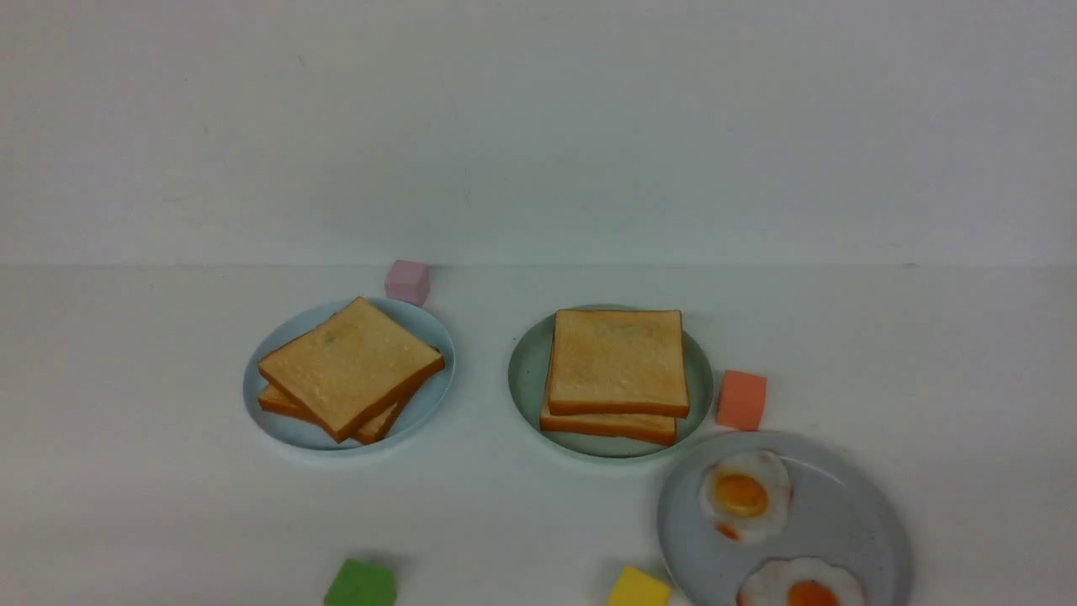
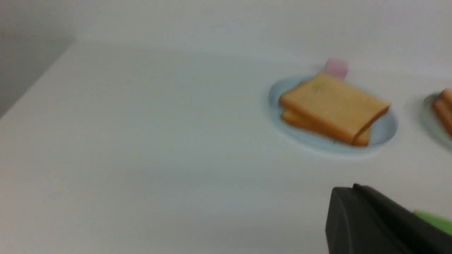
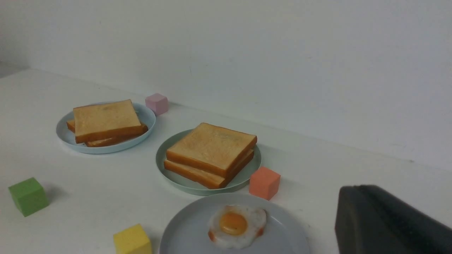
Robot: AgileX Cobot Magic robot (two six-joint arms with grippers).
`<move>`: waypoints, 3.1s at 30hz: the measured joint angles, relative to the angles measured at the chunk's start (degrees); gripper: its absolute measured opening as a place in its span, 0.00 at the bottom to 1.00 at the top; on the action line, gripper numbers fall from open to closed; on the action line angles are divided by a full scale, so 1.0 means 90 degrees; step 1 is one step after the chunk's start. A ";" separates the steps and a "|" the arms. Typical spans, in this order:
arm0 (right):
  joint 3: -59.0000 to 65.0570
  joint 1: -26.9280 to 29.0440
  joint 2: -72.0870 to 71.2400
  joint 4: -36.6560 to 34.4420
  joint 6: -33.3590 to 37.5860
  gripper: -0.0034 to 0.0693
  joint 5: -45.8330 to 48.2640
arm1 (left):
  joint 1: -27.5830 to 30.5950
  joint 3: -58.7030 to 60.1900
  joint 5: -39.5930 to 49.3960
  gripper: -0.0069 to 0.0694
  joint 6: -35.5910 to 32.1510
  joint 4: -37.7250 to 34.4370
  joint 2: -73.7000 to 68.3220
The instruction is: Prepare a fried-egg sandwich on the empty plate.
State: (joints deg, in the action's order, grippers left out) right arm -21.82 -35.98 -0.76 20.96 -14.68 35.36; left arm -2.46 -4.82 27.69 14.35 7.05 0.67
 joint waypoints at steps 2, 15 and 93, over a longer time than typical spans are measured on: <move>0.0000 0.0000 0.0000 0.0000 0.0000 0.06 0.0000 | 0.0032 0.0448 -0.0026 0.08 -0.0005 -0.0041 0.0000; 0.0000 0.0000 0.0000 0.0005 0.0000 0.07 -0.0004 | -0.0364 0.0686 -0.0350 0.09 -0.0171 -0.0085 0.0000; 0.2494 0.4251 0.0006 -0.2854 0.2793 0.20 -0.1264 | -0.0430 0.0686 -0.0370 0.16 -0.0177 -0.0104 0.0000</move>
State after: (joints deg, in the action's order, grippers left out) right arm 0.63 2.28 -0.70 -4.73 10.45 23.98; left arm -6.33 1.35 24.36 12.76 6.11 0.67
